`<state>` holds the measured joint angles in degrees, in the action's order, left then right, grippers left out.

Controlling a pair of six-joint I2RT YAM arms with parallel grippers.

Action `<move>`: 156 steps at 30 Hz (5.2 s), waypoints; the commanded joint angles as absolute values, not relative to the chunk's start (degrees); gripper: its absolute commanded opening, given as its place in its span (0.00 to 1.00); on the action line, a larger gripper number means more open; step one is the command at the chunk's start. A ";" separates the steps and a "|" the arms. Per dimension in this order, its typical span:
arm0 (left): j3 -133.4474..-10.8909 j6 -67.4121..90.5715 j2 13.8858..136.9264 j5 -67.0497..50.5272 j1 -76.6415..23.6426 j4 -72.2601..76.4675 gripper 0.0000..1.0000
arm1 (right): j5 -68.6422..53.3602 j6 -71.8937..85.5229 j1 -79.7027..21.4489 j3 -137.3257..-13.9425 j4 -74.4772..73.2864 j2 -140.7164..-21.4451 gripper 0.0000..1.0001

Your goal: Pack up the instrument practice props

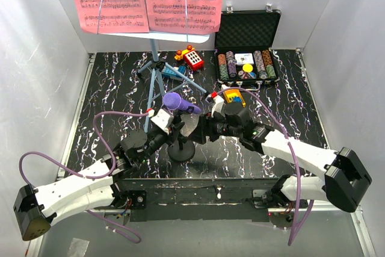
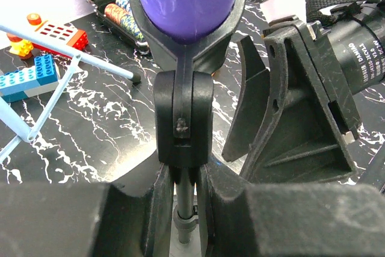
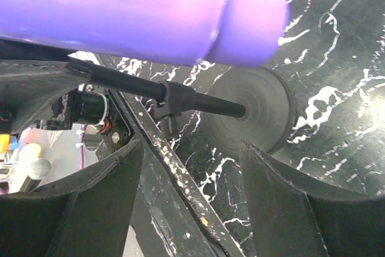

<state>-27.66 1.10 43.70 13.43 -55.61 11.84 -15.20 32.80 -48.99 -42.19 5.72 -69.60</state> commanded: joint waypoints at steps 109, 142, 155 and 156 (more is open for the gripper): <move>-27.60 5.19 45.44 18.72 -58.71 8.88 0.00 | 49.93 -23.75 -81.47 -37.70 24.45 -78.94 0.52; -31.46 3.51 53.79 17.49 -59.15 14.06 0.00 | -15.12 56.76 -52.92 -29.54 24.06 -62.13 0.79; -31.02 4.04 53.79 19.42 -60.64 15.38 0.00 | -19.60 76.10 -48.34 -24.70 49.38 -74.08 0.76; -31.11 3.96 53.79 19.51 -60.82 15.38 0.00 | -19.95 77.24 -48.08 -24.61 51.74 -74.87 0.74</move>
<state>-30.83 2.55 53.12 20.21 -59.61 16.86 -17.74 70.19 -48.99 -24.82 38.79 -72.73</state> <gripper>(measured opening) 0.156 0.769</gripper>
